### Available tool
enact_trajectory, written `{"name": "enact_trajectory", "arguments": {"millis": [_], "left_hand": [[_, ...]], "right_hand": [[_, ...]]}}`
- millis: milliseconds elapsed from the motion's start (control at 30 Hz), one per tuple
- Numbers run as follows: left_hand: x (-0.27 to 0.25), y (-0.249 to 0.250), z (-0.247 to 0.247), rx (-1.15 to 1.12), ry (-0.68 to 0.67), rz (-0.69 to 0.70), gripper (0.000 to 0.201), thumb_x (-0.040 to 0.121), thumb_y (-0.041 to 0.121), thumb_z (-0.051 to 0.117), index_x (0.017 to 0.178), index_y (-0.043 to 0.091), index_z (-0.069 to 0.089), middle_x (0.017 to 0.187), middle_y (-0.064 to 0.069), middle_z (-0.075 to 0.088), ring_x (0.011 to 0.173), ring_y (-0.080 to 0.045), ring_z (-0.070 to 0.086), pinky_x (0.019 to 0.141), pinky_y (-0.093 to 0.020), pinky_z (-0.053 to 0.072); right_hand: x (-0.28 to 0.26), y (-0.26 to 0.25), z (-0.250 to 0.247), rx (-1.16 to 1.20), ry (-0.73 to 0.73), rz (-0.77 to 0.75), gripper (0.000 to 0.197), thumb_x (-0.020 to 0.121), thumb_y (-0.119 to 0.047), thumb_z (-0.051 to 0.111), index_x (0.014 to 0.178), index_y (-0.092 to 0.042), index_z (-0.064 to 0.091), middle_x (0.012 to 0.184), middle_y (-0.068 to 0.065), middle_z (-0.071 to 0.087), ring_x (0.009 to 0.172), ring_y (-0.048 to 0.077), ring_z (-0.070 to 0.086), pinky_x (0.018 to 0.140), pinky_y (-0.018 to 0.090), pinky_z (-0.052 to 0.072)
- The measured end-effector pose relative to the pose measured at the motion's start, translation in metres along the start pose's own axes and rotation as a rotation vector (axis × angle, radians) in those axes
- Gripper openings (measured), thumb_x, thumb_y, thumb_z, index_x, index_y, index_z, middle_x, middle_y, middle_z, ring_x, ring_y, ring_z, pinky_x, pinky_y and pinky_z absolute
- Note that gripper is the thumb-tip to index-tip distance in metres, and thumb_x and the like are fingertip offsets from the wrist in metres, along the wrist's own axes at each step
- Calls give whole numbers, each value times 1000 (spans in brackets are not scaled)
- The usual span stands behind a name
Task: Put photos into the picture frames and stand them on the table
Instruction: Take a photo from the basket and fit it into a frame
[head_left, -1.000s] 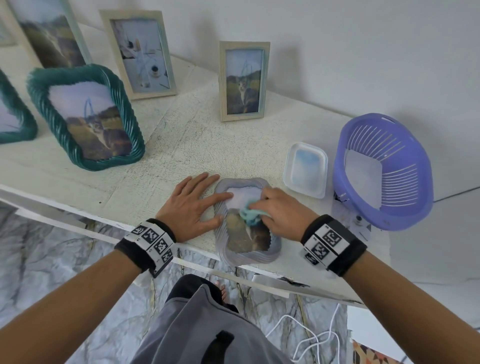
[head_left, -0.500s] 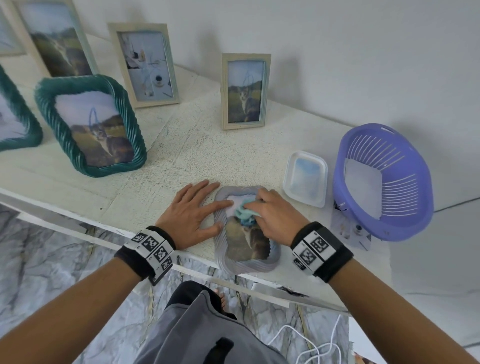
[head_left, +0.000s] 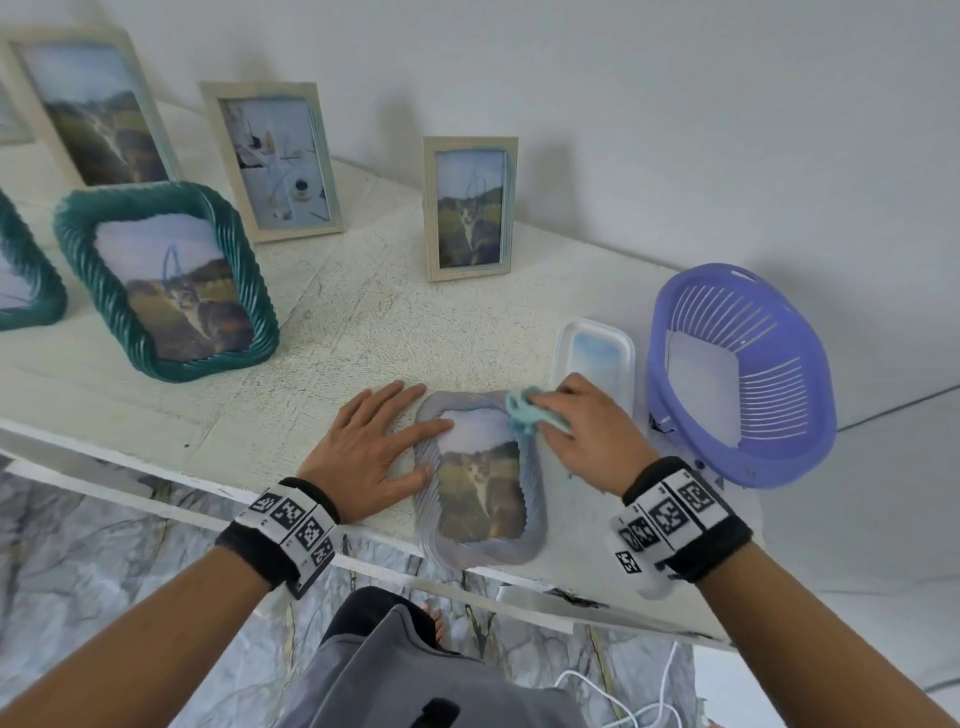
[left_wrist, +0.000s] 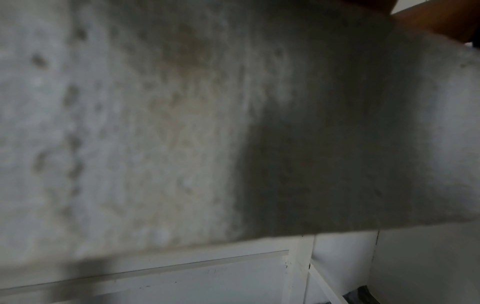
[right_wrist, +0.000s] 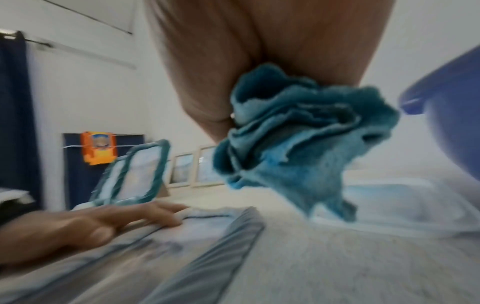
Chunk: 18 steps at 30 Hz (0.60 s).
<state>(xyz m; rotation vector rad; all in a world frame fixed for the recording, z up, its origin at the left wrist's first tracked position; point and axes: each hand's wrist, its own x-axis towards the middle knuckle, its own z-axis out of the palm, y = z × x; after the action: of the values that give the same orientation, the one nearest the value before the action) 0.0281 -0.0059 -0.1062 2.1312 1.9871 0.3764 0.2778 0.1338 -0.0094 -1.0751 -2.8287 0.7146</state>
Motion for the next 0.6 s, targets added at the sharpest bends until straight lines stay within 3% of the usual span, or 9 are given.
{"name": "enact_trajectory", "arguments": {"millis": [33,100,167,267,433,533,600], "left_hand": [[0,0,0,-4,1,0,57,91,67,30,146,54,28,162,4,19,151,-18,8,122,-46,6],[0,0,-1,-3,0,1,57,91,67,30,146,53,28,162,4,20,151,-18,9,122,-45,6],[-1,0,-2,6,-5,-1,57,91,68,29,147,53,28,162,4,19,151,-18,9,122,-44,5],[-1,1,-3,11,-15,-2,58,91,68,28,147,53,28,162,4,19,151,-18,9,121,-41,3],[0,1,-4,20,-31,-8,59,90,69,27,147,54,25,163,6,16,151,-16,5,122,-39,-1],[0,1,-5,22,-37,-7,59,91,69,27,147,54,25,163,6,17,151,-16,6,122,-39,0],[0,2,-5,14,-42,-4,59,91,68,28,147,52,27,162,5,18,151,-17,8,122,-40,1]], "right_hand": [[5,4,-5,-5,117,94,36,95,-18,54,131,-17,57,97,5,47,83,22,52,67,20,38],[18,8,-8,-46,245,299,38,95,-19,51,133,-13,52,111,14,47,96,33,55,79,31,45],[32,11,-5,-71,276,440,38,96,-19,48,132,-8,48,121,20,44,104,39,52,88,39,44],[48,14,-2,-98,269,545,41,97,-18,45,134,-2,40,127,24,40,110,42,50,93,42,41],[48,22,5,-276,166,608,60,99,-32,38,146,1,21,146,28,24,129,45,35,106,45,32],[45,32,17,-248,50,527,69,102,-40,29,151,2,2,159,23,0,146,42,2,118,46,10],[42,37,24,-222,-20,503,74,102,-44,26,151,3,-5,159,22,-4,147,38,-4,119,46,7]]}}
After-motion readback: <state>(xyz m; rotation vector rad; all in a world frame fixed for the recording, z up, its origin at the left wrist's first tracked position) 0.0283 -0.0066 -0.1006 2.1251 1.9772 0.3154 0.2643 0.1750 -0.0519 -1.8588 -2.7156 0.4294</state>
